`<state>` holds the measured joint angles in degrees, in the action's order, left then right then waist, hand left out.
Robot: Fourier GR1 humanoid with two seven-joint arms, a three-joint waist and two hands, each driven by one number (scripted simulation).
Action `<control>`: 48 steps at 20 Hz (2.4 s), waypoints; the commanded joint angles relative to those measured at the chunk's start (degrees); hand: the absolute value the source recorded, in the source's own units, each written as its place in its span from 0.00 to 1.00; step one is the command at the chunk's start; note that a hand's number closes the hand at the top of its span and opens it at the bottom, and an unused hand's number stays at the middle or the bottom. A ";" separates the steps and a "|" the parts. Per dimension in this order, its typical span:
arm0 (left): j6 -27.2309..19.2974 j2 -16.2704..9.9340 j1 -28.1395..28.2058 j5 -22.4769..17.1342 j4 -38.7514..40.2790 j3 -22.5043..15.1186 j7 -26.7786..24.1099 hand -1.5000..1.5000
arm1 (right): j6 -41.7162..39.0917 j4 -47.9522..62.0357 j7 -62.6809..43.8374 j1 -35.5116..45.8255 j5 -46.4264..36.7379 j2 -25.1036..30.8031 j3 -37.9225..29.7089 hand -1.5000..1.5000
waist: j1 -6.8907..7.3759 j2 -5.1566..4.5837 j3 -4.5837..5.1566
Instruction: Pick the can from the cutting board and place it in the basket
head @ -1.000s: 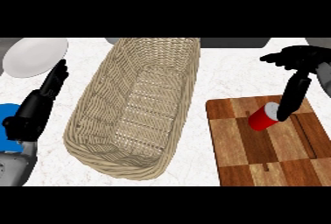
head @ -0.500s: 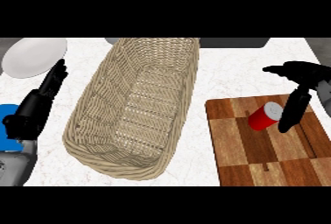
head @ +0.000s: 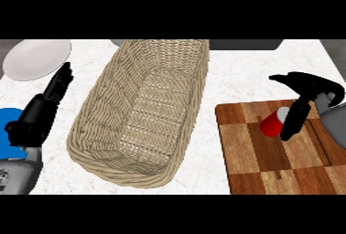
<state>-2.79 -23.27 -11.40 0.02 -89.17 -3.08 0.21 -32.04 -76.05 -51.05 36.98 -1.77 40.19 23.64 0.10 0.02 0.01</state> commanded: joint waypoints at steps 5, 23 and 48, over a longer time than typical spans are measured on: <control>1.84 1.81 -0.42 2.79 0.05 1.47 -0.18 0.50 | -0.73 -3.77 -2.16 -5.74 -6.71 -4.79 -3.83 0.00 | -0.09 0.00 0.00; 5.95 3.94 1.40 4.42 -4.22 5.34 2.80 0.50 | -0.10 2.34 4.64 -11.55 -18.71 -12.87 -10.64 1.00 | 0.16 -0.02 -0.01; 8.18 5.25 1.53 6.48 0.22 8.80 -1.54 0.50 | 25.61 -16.03 19.23 -26.85 -46.83 -9.11 -10.59 1.00 | -0.67 0.24 0.02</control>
<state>4.78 -17.75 -11.76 6.58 -88.26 5.29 -0.47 -10.37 -85.56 -29.94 13.20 -46.70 31.16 14.76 -0.30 0.52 0.41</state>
